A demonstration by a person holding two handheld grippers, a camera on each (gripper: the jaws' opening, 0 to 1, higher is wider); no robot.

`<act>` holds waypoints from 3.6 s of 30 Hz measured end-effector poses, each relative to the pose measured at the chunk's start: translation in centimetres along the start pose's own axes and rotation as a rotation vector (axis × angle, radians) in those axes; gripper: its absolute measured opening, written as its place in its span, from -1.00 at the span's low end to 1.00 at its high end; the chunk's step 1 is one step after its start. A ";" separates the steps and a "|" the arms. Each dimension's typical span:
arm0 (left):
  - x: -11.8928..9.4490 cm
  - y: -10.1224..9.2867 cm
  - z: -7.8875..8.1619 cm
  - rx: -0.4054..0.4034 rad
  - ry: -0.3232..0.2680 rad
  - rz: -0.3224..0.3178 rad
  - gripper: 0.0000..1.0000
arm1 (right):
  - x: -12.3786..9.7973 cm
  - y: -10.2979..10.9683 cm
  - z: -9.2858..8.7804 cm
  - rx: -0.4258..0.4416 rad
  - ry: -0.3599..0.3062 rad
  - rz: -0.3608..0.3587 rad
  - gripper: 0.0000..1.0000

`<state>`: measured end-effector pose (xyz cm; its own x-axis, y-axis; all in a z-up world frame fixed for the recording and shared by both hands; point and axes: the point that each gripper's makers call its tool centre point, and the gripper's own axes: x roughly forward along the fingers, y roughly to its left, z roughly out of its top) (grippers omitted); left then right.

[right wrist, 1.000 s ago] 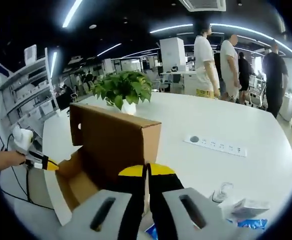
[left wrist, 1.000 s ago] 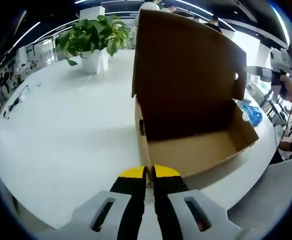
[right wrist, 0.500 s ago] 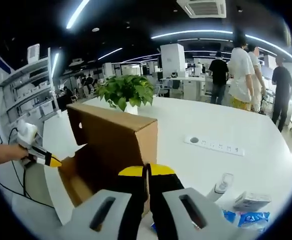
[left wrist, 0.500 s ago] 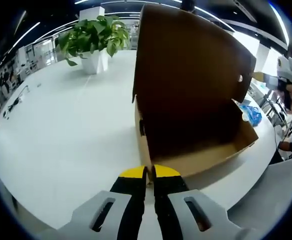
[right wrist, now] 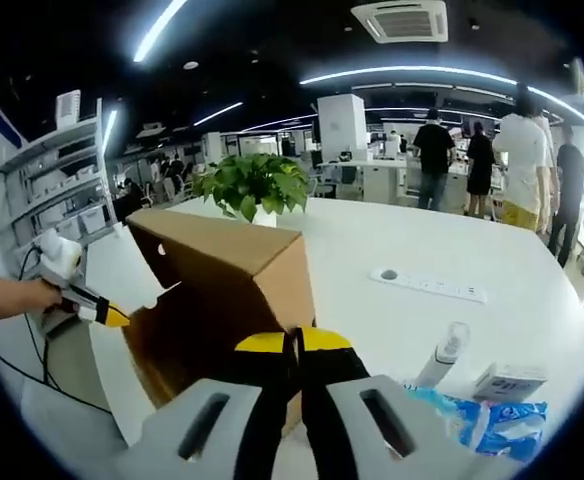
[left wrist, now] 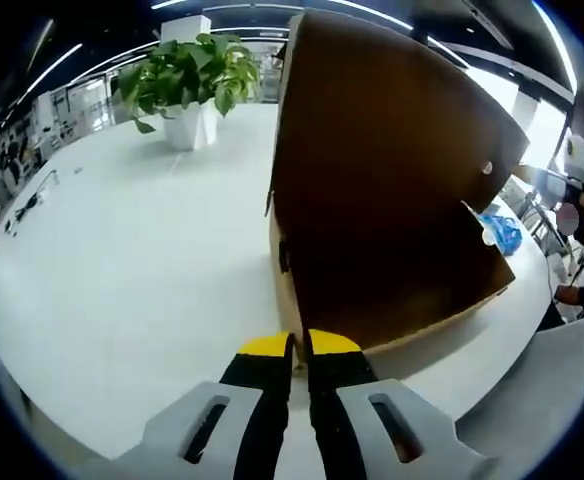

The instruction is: Operate the shoe box by opening the lid, removing the specified soft item, and placing it in the target area until the item is outside and the box remains undamaged.

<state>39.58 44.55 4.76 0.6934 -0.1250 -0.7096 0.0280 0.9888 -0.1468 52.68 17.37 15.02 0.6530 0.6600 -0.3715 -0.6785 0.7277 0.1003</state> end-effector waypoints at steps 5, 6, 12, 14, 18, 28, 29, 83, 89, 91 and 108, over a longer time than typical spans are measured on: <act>0.0 0.0 0.0 0.025 -0.009 0.000 -0.95 | -0.4 0.4 -0.6 0.009 0.001 -0.004 -0.98; 0.0 0.0 0.0 0.028 -0.011 0.000 -0.95 | -0.5 0.5 -0.8 0.007 -0.001 -0.006 -0.98; -0.1 -0.1 0.2 0.053 -0.015 0.007 -0.94 | -1.0 1.0 -1.7 0.001 -0.007 -0.017 -0.97; -0.1 -0.1 0.2 0.061 -0.016 0.010 -0.94 | -1.1 1.0 -2.0 0.010 -0.007 -0.019 -0.97; -0.5 0.0 1.0 0.073 -0.039 0.017 -0.95 | -1.3 1.2 -2.5 0.014 -0.002 -0.020 -0.96; -1.8 0.4 4.5 0.120 -0.128 0.050 -0.86 | -1.7 1.7 -3.6 0.025 0.011 -0.022 -0.95; -2.1 0.4 5.0 0.134 -0.144 0.057 -0.86 | -1.8 1.7 -3.8 0.025 0.011 -0.022 -0.95; -1.4 -1.2 -1.4 0.294 -0.023 -0.017 -0.57 | -3.0 6.3 -13.1 -0.205 0.195 0.153 -0.54; -1.0 -1.0 -2.3 0.299 0.000 -0.024 -0.57 | -3.0 6.3 -14.1 -0.198 0.226 0.159 -0.52; -1.0 -1.0 -2.5 0.296 0.008 -0.030 -0.54 | -3.1 6.2 -14.4 -0.200 0.238 0.159 -0.52; -1.7 -2.0 -0.7 0.358 -0.035 -0.106 -0.37 | -3.1 6.6 -11.7 -0.203 0.189 0.182 -0.43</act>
<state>37.82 42.71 5.75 0.6972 -0.2313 -0.6786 0.3464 0.9374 0.0364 42.26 17.97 5.99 0.4534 0.7158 -0.5311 -0.8442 0.5360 0.0017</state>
